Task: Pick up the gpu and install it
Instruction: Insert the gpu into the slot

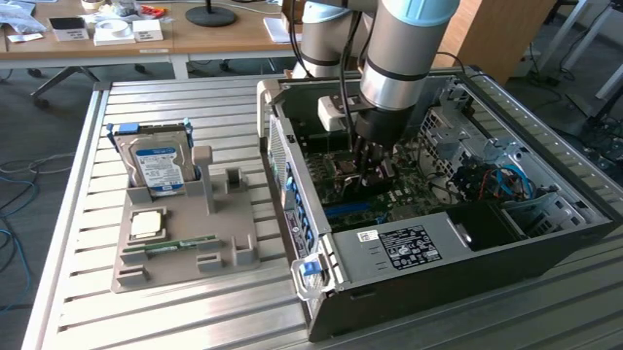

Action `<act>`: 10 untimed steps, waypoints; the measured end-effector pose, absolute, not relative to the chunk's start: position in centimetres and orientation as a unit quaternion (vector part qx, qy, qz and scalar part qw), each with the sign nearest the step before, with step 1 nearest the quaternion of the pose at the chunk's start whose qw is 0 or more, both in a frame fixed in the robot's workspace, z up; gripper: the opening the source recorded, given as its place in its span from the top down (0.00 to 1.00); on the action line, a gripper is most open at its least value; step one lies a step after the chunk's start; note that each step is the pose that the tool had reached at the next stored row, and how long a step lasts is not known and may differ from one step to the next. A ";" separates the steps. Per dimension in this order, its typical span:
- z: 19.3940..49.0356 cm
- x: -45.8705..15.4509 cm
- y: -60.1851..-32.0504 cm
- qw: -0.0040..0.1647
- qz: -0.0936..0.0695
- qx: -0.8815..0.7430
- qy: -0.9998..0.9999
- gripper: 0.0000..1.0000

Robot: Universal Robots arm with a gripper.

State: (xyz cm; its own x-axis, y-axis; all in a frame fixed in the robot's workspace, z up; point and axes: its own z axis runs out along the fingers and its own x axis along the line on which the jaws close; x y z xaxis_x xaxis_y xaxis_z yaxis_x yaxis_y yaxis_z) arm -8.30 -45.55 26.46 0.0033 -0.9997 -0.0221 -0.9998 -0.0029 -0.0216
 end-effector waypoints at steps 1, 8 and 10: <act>26.4 -8.3 -45.5 0.015 0.000 -0.707 0.707 0.73; 26.3 -8.3 -45.5 0.015 0.000 -0.704 0.710 0.73; 26.3 -8.3 -45.5 0.015 0.000 -0.704 0.710 0.73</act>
State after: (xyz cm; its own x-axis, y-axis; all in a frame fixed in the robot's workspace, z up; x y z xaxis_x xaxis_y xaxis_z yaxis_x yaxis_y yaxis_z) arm -8.30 -45.54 26.26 -0.0093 -0.9997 -0.0221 -0.9997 0.0098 -0.0214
